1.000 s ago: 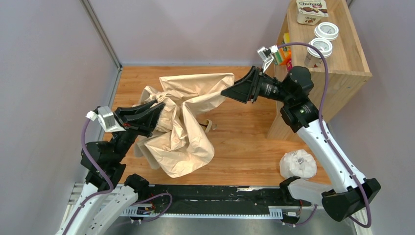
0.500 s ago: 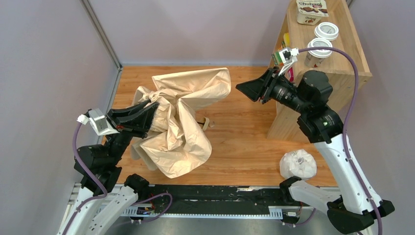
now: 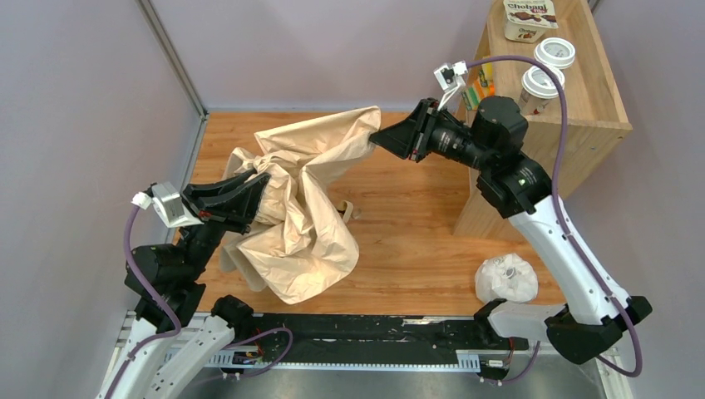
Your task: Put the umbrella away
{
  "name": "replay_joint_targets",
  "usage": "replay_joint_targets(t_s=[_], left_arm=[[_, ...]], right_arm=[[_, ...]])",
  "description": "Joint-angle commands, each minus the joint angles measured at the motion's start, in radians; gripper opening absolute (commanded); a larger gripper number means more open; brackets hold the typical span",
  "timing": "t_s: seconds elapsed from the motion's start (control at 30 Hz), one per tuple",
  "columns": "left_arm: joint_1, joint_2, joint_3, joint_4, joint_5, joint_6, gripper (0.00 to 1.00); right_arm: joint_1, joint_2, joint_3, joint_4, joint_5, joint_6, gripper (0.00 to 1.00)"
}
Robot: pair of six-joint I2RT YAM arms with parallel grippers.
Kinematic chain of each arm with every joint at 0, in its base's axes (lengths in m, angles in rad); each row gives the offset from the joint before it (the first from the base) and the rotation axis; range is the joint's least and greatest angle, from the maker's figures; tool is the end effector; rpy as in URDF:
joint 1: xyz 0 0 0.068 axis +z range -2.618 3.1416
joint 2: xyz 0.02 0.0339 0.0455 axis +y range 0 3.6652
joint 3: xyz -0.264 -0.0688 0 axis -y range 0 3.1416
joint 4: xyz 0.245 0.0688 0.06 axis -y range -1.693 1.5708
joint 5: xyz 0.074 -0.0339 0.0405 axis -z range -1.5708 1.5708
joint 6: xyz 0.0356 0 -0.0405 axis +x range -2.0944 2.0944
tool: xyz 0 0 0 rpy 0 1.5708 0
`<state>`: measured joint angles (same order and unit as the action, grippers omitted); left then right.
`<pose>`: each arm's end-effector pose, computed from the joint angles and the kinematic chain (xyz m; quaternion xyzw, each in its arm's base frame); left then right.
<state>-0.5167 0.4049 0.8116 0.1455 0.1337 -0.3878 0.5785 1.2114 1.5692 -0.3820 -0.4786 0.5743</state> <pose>0.0600 -0.0395 0.4268 0.0895 0.4817 -0.4100 0.7693 0.1930 0.1456 0.5001 -0.1670 0.6949 0.5121 0.4765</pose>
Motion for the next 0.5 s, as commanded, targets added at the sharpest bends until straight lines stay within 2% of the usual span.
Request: replay_joint_targets(t_s=[0.0,0.1,0.17,0.2,0.23,0.3,0.37,0.47], left_arm=[[-0.002,-0.018,0.037,0.078,0.014,-0.011,0.00],[-0.003,-0.034,0.029,0.081,-0.003,-0.022,0.00],[-0.003,-0.032,0.031,0.083,-0.009,-0.034,0.00],[-0.003,-0.026,0.034,0.078,-0.016,-0.039,0.00],[-0.003,-0.017,0.037,0.077,-0.019,-0.051,0.00],[-0.003,0.000,0.043,0.063,-0.035,-0.072,0.00],[-0.003,0.015,0.049,0.016,-0.087,-0.097,0.00],[-0.002,0.029,0.060,-0.033,-0.131,-0.111,0.00]], right_arm=[[-0.054,0.007,0.011,0.084,-0.035,0.093,0.00],[-0.165,-0.059,-0.069,0.181,-0.116,0.203,0.00],[-0.174,-0.070,-0.063,0.183,-0.135,0.159,0.00],[-0.146,-0.056,-0.014,0.073,-0.132,0.092,0.11],[-0.116,-0.050,0.029,-0.001,-0.130,0.014,0.34],[-0.025,-0.071,0.071,-0.118,-0.051,-0.123,0.57],[0.074,-0.113,0.061,-0.171,0.073,-0.200,0.72],[0.197,-0.150,0.042,-0.241,0.243,-0.295,0.82]])
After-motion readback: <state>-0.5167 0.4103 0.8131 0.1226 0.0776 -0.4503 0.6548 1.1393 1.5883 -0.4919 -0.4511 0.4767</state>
